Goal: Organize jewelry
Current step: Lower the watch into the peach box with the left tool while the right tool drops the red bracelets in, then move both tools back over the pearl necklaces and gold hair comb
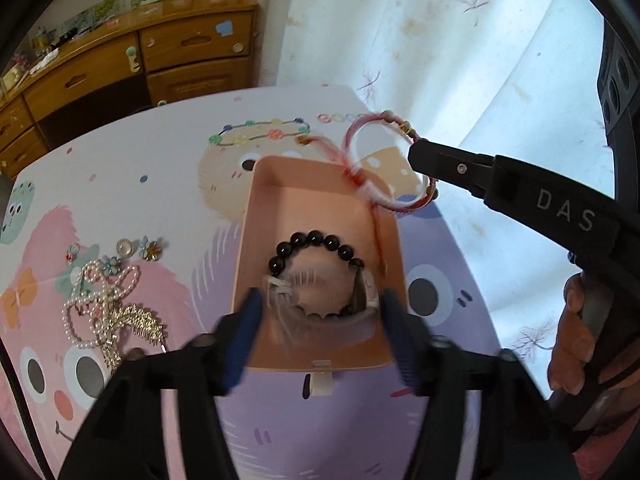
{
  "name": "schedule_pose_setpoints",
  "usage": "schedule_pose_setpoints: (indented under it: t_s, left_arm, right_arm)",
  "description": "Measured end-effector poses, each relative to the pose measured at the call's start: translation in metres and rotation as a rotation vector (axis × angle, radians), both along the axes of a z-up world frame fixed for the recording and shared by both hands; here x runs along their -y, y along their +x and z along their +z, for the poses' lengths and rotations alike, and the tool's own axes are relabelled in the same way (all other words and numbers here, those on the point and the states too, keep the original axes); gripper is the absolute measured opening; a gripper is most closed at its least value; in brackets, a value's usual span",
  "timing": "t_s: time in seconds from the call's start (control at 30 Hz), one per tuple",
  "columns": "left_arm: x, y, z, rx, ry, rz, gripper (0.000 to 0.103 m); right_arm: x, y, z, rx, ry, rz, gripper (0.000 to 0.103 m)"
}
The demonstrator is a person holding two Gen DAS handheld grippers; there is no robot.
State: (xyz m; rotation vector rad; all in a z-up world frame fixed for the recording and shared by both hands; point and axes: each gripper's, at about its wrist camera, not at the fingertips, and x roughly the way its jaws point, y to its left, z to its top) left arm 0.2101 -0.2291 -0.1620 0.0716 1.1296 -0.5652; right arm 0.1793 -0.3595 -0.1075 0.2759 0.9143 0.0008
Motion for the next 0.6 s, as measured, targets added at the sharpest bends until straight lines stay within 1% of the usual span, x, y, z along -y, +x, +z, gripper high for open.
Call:
schedule_pose_setpoints:
  t_s: [0.03,0.1,0.2,0.23,0.3,0.4,0.5,0.6]
  left_arm:
    - [0.0,0.001,-0.001,-0.012,0.0,-0.004,0.063]
    - [-0.002,0.003,-0.003,-0.028,0.004,0.0,0.063]
    - [-0.008,0.007,-0.006,-0.041,0.021,0.024,0.065]
    - [-0.011,0.008,-0.006,-0.043,0.026,0.035,0.067]
    - [-0.019,0.011,-0.006,-0.042,0.031,0.058,0.072]
    - [-0.033,0.012,-0.007,-0.041,0.042,0.09,0.079]
    - [-0.05,0.016,-0.008,-0.035,0.073,0.127,0.08]
    - [-0.071,0.019,-0.01,-0.032,0.105,0.169,0.08]
  right_arm:
    - [0.0,0.001,-0.001,-0.007,0.0,0.002,0.033]
    - [0.001,0.0,-0.003,0.001,0.005,0.006,0.041]
    - [0.001,0.0,-0.004,0.006,0.014,0.007,0.043]
    - [0.001,0.0,-0.004,0.003,0.018,0.005,0.046]
    - [0.0,0.001,-0.007,-0.008,0.029,0.0,0.052]
    - [-0.001,0.001,-0.007,-0.015,0.046,-0.006,0.058]
    - [-0.004,0.001,-0.007,-0.02,0.072,-0.017,0.068]
    - [-0.009,0.0,-0.007,-0.023,0.105,-0.019,0.072]
